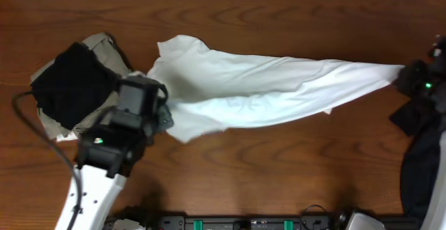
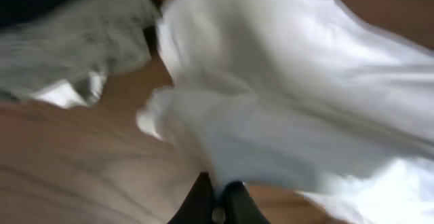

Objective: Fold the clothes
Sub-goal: 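Lift the shirt with both grippers and shake it out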

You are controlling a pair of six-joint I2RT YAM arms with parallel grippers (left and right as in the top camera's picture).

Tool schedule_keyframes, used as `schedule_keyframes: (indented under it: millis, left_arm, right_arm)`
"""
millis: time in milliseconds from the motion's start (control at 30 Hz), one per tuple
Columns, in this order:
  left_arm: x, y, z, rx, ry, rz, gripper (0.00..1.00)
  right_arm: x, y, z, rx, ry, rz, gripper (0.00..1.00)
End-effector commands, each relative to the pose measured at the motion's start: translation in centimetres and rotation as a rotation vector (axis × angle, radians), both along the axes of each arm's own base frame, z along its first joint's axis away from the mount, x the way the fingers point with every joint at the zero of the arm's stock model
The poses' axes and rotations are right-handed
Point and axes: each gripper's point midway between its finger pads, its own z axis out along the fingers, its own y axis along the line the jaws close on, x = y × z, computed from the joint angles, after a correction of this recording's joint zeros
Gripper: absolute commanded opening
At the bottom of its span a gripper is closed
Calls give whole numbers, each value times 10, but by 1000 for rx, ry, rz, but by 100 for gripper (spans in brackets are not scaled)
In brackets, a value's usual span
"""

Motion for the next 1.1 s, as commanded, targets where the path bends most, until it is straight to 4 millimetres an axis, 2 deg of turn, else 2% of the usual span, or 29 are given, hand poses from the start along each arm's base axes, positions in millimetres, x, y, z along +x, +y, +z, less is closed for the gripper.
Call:
schedule_keyframes:
  millis: [0, 167, 333, 467, 533, 667, 800, 900, 1000, 1067]
  left_arm:
    - [7, 20, 48, 41, -91, 20, 6]
    - [3, 38, 113, 27, -211, 46, 6]
    - [-8, 24, 171, -66, -353, -20, 6]
    - [-16, 16, 195, -109, -419, -58, 6]
    - [-15, 17, 198, -109, -433, -58, 6]
    - [1, 15, 194, -108, -419, -57, 6]
    - [30, 11, 175, -102, -354, -54, 6]
    - [63, 8, 155, -98, -302, -53, 6]
    - [106, 2, 138, -100, -292, -56, 6]
    - [140, -5, 130, -114, -321, -69, 6]
  right_arm:
    - [-19, -24, 29, -79, -35, -103, 1]
    - [-50, -36, 76, -122, -120, -188, 1]
    - [-66, -32, 122, -175, -224, -209, 1]
    - [-71, -29, 151, -209, -294, -210, 1]
    - [-69, -30, 155, -211, -302, -211, 1]
    - [-53, -35, 141, -172, -257, -190, 1]
    - [-22, -45, 109, -102, -167, -154, 1]
    - [7, -50, 75, -57, -76, -113, 1]
    - [42, -51, 41, -24, -7, -67, 1]
    - [73, -46, 21, -3, 3, -13, 1]
